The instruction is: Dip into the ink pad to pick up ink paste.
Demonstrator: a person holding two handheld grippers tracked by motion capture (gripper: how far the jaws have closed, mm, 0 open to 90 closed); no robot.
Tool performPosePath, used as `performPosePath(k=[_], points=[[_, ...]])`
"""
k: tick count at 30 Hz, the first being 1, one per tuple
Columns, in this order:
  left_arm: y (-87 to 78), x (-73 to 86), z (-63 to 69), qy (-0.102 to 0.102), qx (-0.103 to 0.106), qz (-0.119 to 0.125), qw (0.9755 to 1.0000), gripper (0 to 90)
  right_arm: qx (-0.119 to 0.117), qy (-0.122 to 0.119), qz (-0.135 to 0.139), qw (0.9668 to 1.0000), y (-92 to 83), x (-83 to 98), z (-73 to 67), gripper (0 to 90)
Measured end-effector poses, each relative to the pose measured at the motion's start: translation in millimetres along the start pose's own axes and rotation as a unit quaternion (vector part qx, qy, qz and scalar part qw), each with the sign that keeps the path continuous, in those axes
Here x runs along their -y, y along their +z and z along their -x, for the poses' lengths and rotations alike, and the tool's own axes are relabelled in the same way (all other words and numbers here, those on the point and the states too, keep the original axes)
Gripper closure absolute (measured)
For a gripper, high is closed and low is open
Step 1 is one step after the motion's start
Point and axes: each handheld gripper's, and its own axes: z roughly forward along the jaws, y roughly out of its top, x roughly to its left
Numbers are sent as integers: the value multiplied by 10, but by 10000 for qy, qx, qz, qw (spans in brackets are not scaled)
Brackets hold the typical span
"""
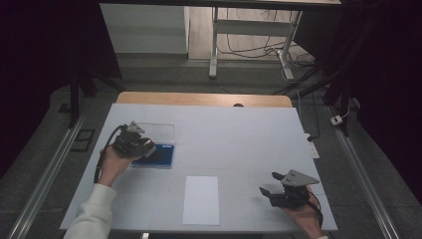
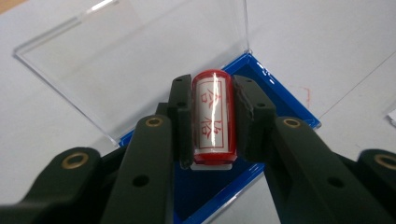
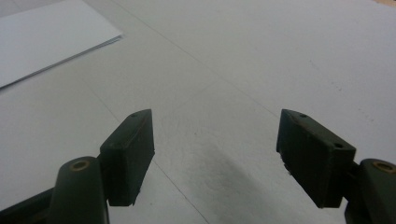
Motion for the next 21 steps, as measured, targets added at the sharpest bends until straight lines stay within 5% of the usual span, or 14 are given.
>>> performPosePath(k=[21], points=[[99, 55, -43, -79, -62, -244, 9997, 704, 15, -4, -3, 10000, -1, 0, 2, 273]])
